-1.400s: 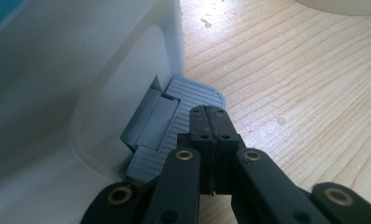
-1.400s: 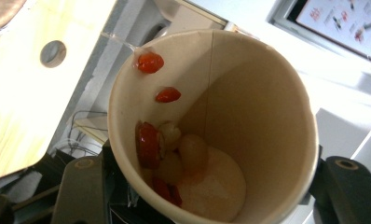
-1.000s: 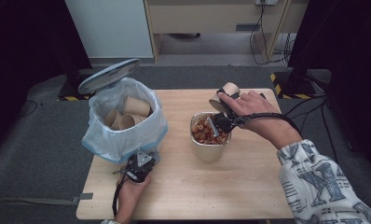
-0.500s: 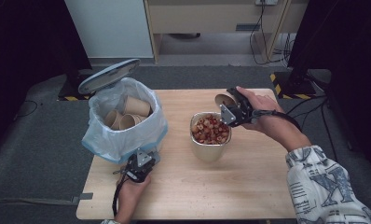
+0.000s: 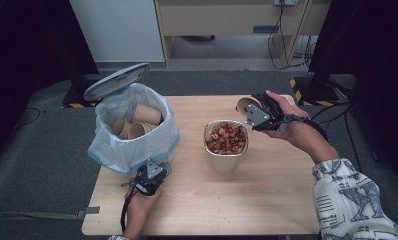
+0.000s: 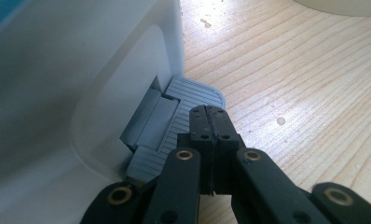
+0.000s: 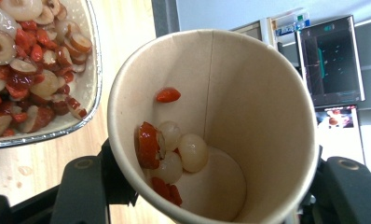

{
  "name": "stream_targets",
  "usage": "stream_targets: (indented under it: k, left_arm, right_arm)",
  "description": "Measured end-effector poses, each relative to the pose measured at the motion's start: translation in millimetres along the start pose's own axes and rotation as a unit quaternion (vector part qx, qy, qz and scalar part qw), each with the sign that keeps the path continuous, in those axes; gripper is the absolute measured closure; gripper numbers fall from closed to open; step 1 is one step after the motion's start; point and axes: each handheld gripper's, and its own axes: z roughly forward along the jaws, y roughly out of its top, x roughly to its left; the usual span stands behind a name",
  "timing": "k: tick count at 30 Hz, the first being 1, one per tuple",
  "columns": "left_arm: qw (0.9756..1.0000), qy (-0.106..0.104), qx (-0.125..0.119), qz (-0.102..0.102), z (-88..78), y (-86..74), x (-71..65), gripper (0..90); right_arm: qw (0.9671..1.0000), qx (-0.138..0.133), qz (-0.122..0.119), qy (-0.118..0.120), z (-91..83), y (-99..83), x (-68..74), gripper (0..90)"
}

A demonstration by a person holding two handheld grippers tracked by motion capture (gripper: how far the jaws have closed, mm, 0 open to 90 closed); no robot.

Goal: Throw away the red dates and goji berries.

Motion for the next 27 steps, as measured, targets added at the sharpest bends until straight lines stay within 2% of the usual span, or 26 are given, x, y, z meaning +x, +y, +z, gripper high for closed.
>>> stream_targets:
  k: [5,6,7,15,20,27]
  left_arm:
    - [1.0000,0.000,0.000,0.000,0.0,0.0,0.1,89.0]
    - [1.0000,0.000,0.000,0.000,0.0,0.0,0.1,89.0]
    - [1.0000,0.000,0.000,0.000,0.0,0.0,0.0,89.0]
    - [1.0000,0.000,0.000,0.000,0.0,0.0,0.0,89.0]
    - [1.0000,0.000,0.000,0.000,0.0,0.0,0.0,89.0]
    - [1.0000,0.000,0.000,0.000,0.0,0.0,0.0,89.0]
  right_arm:
    - [0.9991,-0.011,0.038,0.016,-1.5,-12.1,-1.1,36.6]
    - [0.9991,-0.011,0.038,0.016,-1.5,-12.1,-1.1,36.6]
    - [0.9975,-0.017,0.064,0.026,-3.2,-19.8,-1.3,36.5]
    - [0.9941,-0.022,0.098,0.041,-9.9,-35.0,-4.5,36.3]
    - [0.9891,-0.028,0.134,0.054,-15.1,-47.0,-7.9,36.2]
    - [0.9820,-0.039,0.172,0.069,-18.2,-58.7,-10.6,35.9]
